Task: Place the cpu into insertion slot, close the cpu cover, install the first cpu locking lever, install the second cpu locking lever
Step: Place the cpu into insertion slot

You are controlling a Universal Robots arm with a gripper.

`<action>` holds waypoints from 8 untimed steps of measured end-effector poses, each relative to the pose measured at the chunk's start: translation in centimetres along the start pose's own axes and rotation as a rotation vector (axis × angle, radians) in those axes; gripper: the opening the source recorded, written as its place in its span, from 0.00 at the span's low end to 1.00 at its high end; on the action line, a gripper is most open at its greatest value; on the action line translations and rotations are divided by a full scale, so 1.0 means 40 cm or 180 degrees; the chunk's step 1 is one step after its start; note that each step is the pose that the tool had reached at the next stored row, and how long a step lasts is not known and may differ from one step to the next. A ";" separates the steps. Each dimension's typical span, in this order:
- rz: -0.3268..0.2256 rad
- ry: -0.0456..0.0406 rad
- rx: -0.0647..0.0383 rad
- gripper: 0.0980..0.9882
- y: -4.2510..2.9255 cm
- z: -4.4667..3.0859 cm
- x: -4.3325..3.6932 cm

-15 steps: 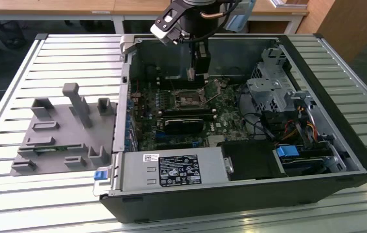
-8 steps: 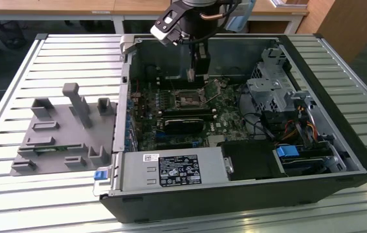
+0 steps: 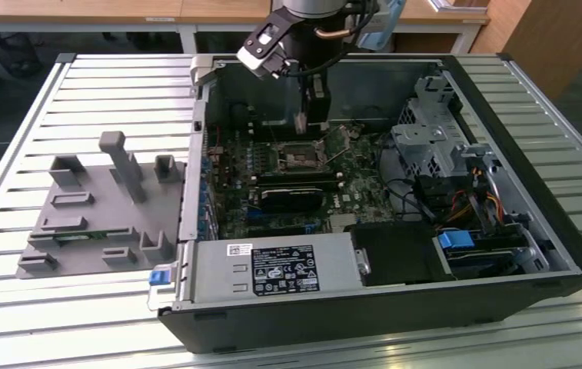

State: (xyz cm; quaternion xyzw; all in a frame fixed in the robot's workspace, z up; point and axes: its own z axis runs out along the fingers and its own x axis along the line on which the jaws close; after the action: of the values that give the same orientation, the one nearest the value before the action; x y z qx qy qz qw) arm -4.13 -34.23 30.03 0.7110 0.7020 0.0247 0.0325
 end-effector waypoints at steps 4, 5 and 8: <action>-0.0001 -0.0001 0.0001 0.48 -0.002 0.013 0.000; -0.0002 -0.0001 0.0001 0.48 -0.002 0.017 0.000; -0.0025 0.0001 0.0001 0.48 -0.005 0.024 0.001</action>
State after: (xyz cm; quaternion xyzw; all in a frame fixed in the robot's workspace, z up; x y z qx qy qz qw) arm -4.26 -34.22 29.05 0.7082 0.7048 0.0245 0.0324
